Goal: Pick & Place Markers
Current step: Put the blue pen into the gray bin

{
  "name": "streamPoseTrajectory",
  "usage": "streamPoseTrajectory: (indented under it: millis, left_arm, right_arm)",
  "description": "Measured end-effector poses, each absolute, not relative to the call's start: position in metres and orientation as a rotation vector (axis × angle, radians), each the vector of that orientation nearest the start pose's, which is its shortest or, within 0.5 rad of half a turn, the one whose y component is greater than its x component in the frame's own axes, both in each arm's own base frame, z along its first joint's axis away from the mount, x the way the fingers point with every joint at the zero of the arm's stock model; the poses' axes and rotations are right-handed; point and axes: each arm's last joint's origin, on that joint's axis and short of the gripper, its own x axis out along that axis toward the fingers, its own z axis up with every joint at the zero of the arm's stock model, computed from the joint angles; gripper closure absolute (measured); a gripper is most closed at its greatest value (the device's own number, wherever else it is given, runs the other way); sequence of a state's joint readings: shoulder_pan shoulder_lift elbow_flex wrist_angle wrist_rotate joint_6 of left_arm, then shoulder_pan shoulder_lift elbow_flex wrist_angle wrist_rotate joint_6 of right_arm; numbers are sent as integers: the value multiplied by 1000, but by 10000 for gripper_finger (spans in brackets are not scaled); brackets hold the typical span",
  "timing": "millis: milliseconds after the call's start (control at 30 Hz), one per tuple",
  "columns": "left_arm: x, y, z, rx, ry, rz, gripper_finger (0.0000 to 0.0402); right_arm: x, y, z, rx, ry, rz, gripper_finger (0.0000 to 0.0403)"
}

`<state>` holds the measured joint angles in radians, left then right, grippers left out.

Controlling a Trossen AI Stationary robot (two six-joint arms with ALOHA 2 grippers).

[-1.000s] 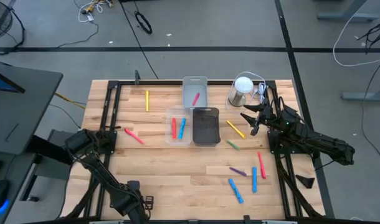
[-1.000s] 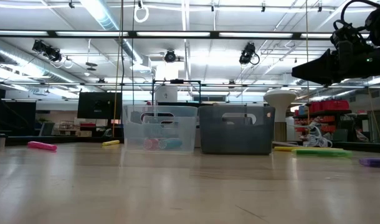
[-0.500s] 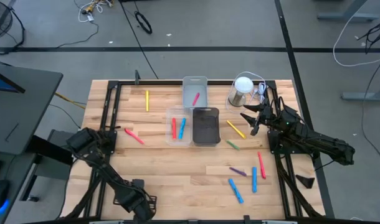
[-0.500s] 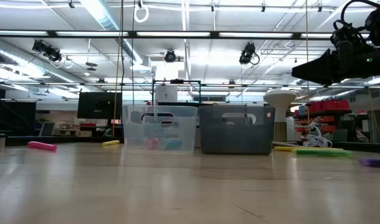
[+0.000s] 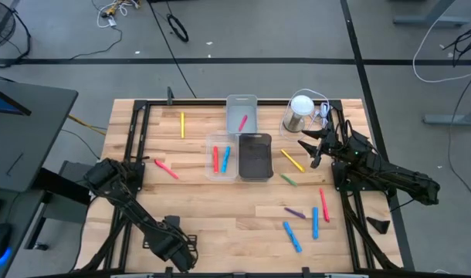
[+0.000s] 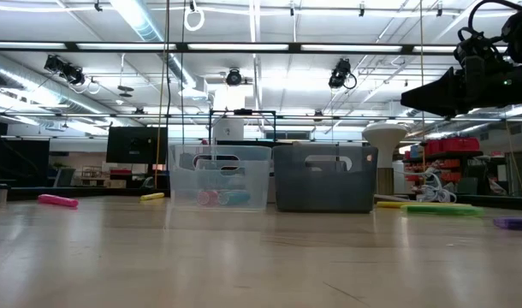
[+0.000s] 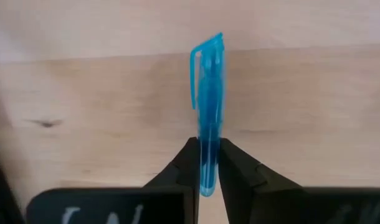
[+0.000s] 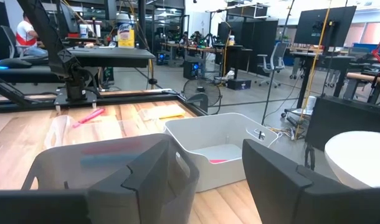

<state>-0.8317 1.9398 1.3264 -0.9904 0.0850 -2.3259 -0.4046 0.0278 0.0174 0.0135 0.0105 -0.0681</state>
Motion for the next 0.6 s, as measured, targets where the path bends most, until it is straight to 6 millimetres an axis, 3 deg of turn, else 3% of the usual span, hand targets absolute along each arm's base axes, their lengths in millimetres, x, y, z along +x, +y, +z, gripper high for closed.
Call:
streamPoseTrajectory:
  millis: [267,600]
  left_arm:
    - [240,-252,191,-1150,1277,1151,366]
    - [253,-230,258,-1171,1208,1006,366]
  right_arm:
    - [90,-39,169,-68,11,-415,195]
    - [90,-39,169,-68,11,-415,195]
